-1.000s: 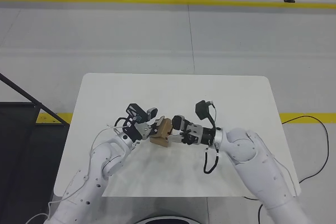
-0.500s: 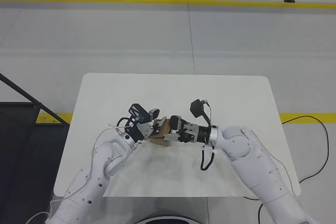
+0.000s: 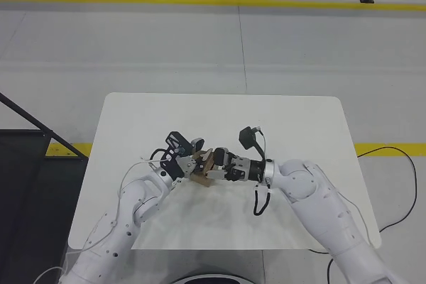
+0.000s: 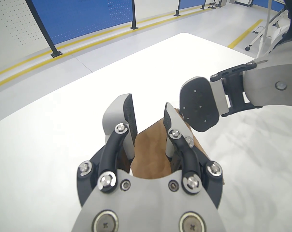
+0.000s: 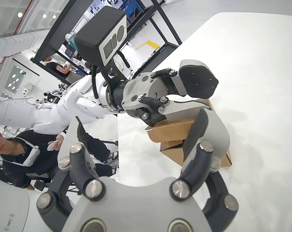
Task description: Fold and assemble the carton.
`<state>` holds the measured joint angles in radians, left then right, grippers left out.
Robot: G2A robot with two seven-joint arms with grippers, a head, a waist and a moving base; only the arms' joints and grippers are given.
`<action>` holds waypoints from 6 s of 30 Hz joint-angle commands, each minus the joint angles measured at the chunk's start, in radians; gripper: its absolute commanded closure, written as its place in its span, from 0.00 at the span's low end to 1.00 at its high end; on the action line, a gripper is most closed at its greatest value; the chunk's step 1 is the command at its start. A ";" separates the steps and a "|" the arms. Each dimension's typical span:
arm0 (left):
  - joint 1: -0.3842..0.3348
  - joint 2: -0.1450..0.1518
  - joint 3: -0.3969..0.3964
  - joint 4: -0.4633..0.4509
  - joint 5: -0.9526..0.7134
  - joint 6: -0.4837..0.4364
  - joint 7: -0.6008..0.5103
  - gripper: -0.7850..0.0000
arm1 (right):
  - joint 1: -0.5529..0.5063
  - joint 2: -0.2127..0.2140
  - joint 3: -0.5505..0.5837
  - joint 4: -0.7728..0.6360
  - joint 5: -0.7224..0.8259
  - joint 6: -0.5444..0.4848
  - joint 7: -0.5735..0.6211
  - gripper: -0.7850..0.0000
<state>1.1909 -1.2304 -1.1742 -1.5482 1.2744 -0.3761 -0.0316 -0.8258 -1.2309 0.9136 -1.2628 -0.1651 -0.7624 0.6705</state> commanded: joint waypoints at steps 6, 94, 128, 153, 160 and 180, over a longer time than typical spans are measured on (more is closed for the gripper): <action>-0.003 -0.001 0.000 0.006 0.000 -0.005 0.002 0.53 | 0.011 -0.005 -0.015 0.017 0.004 0.002 -0.001 0.00; -0.025 -0.007 0.013 0.045 0.011 -0.027 0.000 0.53 | 0.032 0.003 -0.047 0.023 0.030 0.084 0.083 0.00; -0.051 -0.011 0.020 0.081 0.003 -0.037 -0.003 0.54 | 0.039 -0.009 -0.071 0.032 0.009 0.060 0.085 0.00; 0.054 0.011 -0.129 0.015 -0.055 0.000 0.053 0.53 | 0.027 -0.005 -0.065 -0.001 -0.019 0.051 0.085 0.00; 0.091 0.029 -0.202 0.046 -0.173 -0.153 -0.043 0.52 | 0.029 -0.003 -0.062 -0.011 -0.023 0.062 0.091 0.00; 0.033 0.034 -0.164 0.106 -0.284 -0.244 -0.136 0.54 | 0.048 -0.007 -0.077 -0.020 -0.005 0.106 0.139 0.00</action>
<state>1.2241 -1.1967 -1.3406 -1.4419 0.9892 -0.6208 -0.1680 -0.7784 -1.2376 0.8375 -1.2840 -0.1718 -0.6575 0.8086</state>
